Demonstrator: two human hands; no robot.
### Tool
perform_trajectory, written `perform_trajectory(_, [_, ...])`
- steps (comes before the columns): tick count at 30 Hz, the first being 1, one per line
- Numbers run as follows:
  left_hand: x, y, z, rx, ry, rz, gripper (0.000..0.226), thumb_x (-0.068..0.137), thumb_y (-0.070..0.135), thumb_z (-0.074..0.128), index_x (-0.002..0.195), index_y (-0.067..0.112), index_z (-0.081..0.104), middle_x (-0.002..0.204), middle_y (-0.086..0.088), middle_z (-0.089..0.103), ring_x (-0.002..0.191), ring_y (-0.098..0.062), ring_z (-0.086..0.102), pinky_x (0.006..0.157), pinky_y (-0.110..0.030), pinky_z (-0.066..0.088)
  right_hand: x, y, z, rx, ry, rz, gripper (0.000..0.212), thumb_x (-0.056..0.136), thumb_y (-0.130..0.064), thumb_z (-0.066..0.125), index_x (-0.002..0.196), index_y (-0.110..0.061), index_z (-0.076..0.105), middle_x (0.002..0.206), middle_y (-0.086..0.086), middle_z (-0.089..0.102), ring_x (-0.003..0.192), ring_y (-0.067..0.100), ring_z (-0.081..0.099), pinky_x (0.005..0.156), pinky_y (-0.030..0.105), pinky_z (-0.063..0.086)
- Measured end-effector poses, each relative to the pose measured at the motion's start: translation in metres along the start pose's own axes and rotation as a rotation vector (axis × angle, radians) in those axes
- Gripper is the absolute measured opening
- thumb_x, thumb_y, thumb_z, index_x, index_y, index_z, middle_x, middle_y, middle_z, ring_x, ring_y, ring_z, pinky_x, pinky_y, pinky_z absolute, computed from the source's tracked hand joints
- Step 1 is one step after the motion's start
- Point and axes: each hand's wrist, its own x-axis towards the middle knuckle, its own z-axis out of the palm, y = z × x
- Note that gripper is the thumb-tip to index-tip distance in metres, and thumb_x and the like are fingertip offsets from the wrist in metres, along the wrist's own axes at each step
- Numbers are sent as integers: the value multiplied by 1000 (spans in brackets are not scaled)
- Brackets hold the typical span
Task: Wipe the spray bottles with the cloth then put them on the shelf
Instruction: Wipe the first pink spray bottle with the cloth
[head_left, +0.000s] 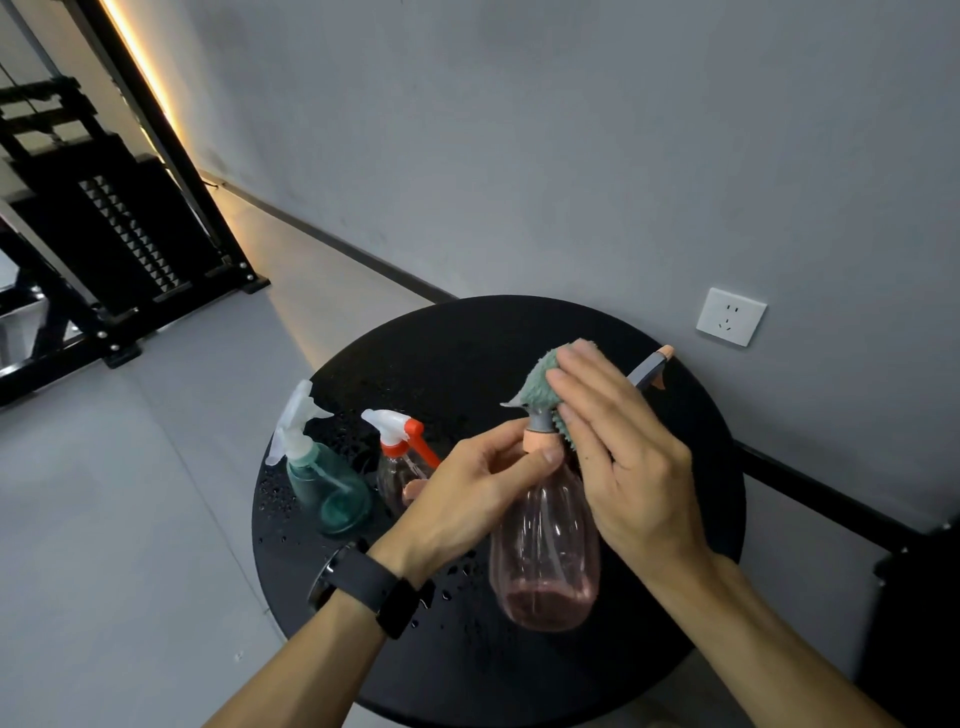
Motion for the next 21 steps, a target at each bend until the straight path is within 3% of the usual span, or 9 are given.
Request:
perform_trajectory(4, [-1,-3,0,26,24,18,21,94,34,61,98,14,68,85,3,70,82,-9,65,75,-27,51,-4,4,7,-2,-148,14,37,89,11,60,125,5,60,137,16,55,135,23,45,112,32,37])
perform_trajectory(7, [-1,-6,-1,28,41,31,21,99,30,59,99,11,67,86,-4,68,83,-19,64,79,-40,53,-6,6,8,-10,-140,14,38,87,13,62,124,5,61,136,15,56,134,22,47,110,34,40])
perform_trajectory(10, [-1,-3,-3,-65,63,32,19,101,25,56,106,10,67,90,-3,70,85,-17,67,78,-32,53,-9,7,8,-26,-135,9,39,86,12,64,124,4,62,134,14,58,133,20,48,110,30,40])
perform_trajectory(14, [1,1,-10,-202,95,21,32,97,27,58,120,5,65,107,-19,70,98,-30,68,93,-45,54,-12,10,7,-17,-131,30,40,86,11,64,125,2,61,133,12,58,133,17,48,111,27,38])
perform_trajectory(18, [2,3,-16,-242,119,2,30,100,25,56,120,4,64,103,-16,69,90,-28,65,85,-40,53,-13,13,6,-32,-146,35,41,84,12,65,124,3,62,133,11,58,132,17,48,111,27,38])
perform_trajectory(21, [4,2,-17,-242,157,-11,34,93,32,60,112,4,66,99,-12,69,93,-29,62,89,-45,50,-13,11,5,-49,-68,38,36,86,10,64,122,5,62,132,14,59,131,20,51,110,31,40])
